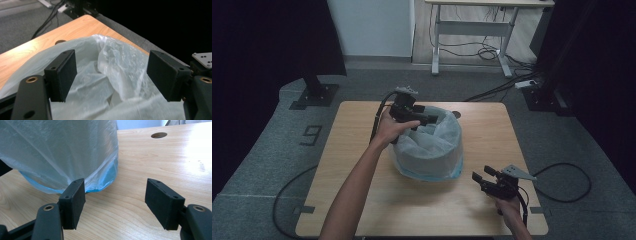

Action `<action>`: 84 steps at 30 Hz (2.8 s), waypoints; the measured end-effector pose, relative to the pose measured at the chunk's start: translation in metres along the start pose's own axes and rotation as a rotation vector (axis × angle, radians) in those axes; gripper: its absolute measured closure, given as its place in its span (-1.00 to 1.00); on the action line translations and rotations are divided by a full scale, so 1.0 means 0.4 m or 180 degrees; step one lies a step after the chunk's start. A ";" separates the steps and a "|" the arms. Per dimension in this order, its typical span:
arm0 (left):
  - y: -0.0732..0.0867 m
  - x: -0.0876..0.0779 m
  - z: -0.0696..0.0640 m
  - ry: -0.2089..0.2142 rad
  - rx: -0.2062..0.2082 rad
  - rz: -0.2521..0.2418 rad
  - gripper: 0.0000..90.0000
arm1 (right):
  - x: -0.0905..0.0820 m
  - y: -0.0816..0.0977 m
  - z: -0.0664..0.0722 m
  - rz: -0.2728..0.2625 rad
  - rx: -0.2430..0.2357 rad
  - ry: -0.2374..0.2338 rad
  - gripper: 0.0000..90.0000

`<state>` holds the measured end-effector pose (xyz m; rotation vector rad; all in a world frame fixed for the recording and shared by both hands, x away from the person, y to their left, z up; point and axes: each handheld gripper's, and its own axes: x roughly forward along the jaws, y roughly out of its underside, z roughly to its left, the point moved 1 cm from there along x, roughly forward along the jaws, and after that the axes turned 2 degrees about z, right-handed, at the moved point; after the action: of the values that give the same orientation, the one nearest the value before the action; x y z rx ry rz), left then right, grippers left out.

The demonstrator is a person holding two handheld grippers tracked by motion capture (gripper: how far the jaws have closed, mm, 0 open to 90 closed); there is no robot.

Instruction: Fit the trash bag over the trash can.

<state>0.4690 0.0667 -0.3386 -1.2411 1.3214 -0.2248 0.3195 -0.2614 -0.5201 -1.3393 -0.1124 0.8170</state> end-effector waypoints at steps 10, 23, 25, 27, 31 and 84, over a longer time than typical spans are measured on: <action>-0.019 0.096 0.002 -0.0008 0.0028 0.0467 -0.44 | -0.006 -0.003 -0.005 -0.0014 0.0040 0.0000 -0.28; 0.002 0.191 0.011 -0.0084 0.0096 0.1051 -0.38 | -0.003 -0.002 -0.005 0.0019 0.0044 -0.0003 -0.27; 0.007 0.206 0.012 -0.0130 0.0111 0.1143 -0.38 | -0.002 -0.001 -0.006 0.0022 0.0039 0.0008 -0.27; 0.011 0.216 0.012 -0.0173 0.0125 0.1211 -0.38 | -0.001 0.000 -0.006 0.0033 0.0043 0.0012 -0.27; 0.010 0.221 0.008 -0.0232 0.0133 0.1195 -0.40 | 0.000 0.001 -0.004 0.0047 0.0011 0.0023 -0.27; 0.040 0.052 -0.024 -0.0086 0.0091 0.0900 -0.41 | -0.004 0.001 -0.023 0.0092 0.0069 0.0131 -0.27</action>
<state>0.4601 0.0526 -0.3611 -1.0157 1.4470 -0.0258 0.3228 -0.2699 -0.5223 -1.3392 -0.0519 0.8124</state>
